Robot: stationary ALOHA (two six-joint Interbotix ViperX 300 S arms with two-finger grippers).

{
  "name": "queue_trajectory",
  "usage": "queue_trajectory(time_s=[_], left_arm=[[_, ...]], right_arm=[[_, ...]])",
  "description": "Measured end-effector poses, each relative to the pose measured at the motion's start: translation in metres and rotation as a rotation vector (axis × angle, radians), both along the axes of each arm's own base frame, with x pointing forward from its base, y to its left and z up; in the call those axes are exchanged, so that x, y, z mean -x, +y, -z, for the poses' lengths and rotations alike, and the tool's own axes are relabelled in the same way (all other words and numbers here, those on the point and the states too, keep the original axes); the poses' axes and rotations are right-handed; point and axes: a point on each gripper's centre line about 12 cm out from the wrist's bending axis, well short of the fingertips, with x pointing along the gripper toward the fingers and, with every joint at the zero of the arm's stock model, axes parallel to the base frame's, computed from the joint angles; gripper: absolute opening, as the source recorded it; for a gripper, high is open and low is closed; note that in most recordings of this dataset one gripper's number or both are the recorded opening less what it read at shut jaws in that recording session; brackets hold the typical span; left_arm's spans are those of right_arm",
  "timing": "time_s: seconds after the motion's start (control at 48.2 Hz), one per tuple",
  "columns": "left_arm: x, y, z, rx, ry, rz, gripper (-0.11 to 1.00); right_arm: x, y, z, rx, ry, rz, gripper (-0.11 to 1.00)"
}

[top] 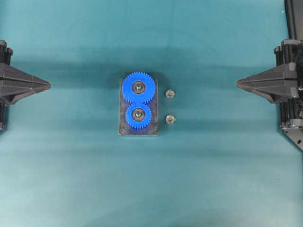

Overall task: Insert the washer onto the shaft.
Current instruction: 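Move the right gripper toward the lower silver washer beside the gears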

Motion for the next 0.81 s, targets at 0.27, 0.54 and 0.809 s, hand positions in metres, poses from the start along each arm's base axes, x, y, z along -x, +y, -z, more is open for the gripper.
queue_trajectory(time_s=[0.27,0.54,0.809], left_arm=[[-0.001,-0.001,0.015,0.063,0.051,0.010,0.00],[-0.014,-0.001,0.026,0.062,0.261,0.001,0.00],[-0.034,-0.001,0.041,0.045,0.454,-0.003,0.00]], right_arm=[[0.008,-0.004,0.018,-0.111,0.067,0.018,-0.02],[0.002,-0.007,0.036,-0.175,0.357,0.052,-0.02],[-0.025,-0.016,0.054,-0.221,0.633,0.109,-0.02]])
